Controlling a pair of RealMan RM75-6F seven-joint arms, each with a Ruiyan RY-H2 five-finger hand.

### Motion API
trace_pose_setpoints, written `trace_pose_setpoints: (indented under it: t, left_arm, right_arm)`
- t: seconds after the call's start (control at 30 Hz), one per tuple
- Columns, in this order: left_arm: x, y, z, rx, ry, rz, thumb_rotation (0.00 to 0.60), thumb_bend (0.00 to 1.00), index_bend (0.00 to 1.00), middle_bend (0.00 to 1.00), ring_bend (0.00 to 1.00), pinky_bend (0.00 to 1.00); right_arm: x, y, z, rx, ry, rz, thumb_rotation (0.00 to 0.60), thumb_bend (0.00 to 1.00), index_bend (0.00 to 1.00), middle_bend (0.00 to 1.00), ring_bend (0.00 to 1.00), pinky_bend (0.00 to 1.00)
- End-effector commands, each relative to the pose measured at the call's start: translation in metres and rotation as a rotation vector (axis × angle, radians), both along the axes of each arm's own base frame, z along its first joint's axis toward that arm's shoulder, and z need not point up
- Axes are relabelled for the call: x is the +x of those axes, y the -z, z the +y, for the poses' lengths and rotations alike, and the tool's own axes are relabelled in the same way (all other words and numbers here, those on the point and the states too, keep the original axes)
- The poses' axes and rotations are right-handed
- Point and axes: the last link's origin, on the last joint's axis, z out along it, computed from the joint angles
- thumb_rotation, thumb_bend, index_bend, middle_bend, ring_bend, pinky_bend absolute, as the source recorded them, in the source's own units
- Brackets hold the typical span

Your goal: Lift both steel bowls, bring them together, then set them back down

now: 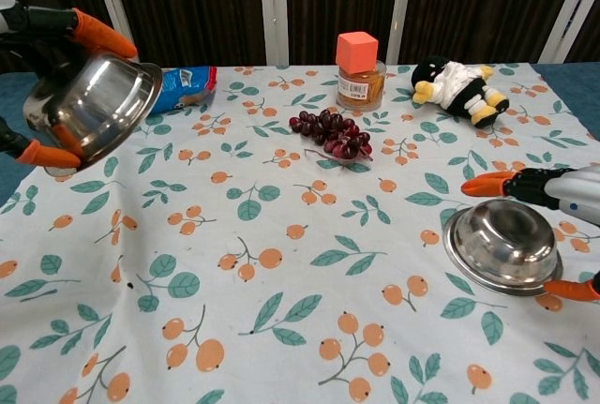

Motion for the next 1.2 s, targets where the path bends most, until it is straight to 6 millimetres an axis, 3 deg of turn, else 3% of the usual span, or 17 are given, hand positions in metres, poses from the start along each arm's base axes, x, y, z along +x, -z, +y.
trace_pose_setpoints:
  t: [0.03,0.33,0.63,0.9,1.03,1.13,1.2]
  left_arm:
    - [-0.002,0.000,0.002,0.003,-0.004,0.001,0.600,0.32,0.36,0.53,0.45,0.63]
    - [-0.007,0.004,0.006,0.008,-0.015,0.010,0.600,0.32,0.36,0.53,0.45,0.63]
    - [-0.005,0.006,0.006,0.009,-0.018,0.022,0.600,0.32,0.36,0.53,0.45,0.63]
    - [-0.003,0.010,0.004,0.008,-0.018,0.036,0.600,0.32,0.37,0.53,0.44,0.62]
    - [-0.001,0.013,0.004,0.007,-0.016,0.049,0.600,0.32,0.38,0.53,0.44,0.62]
    - [-0.002,0.015,0.004,0.005,-0.017,0.059,0.600,0.32,0.39,0.53,0.44,0.62]
    - [-0.002,0.016,0.004,0.003,-0.017,0.061,0.600,0.32,0.39,0.53,0.44,0.62]
  right_arm:
    - [0.005,0.010,-0.005,0.011,-0.004,0.029,0.600,0.32,0.00,0.00,0.00,0.12]
    - [0.007,0.022,-0.014,0.021,-0.001,0.073,0.600,0.32,0.00,0.00,0.00,0.12]
    - [0.007,0.021,-0.020,0.021,0.008,0.105,0.600,0.32,0.00,0.00,0.00,0.13]
    - [0.002,0.025,-0.025,0.046,0.031,0.118,0.600,0.32,0.00,0.00,0.01,0.28]
    - [0.003,0.027,-0.027,0.048,0.024,0.118,0.600,0.32,0.00,0.05,0.15,0.48]
    - [0.003,0.026,-0.026,0.048,0.023,0.112,0.600,0.32,0.21,0.27,0.37,0.67]
    - [0.003,0.025,-0.025,0.044,0.019,0.110,0.600,0.32,0.49,0.46,0.54,0.81]
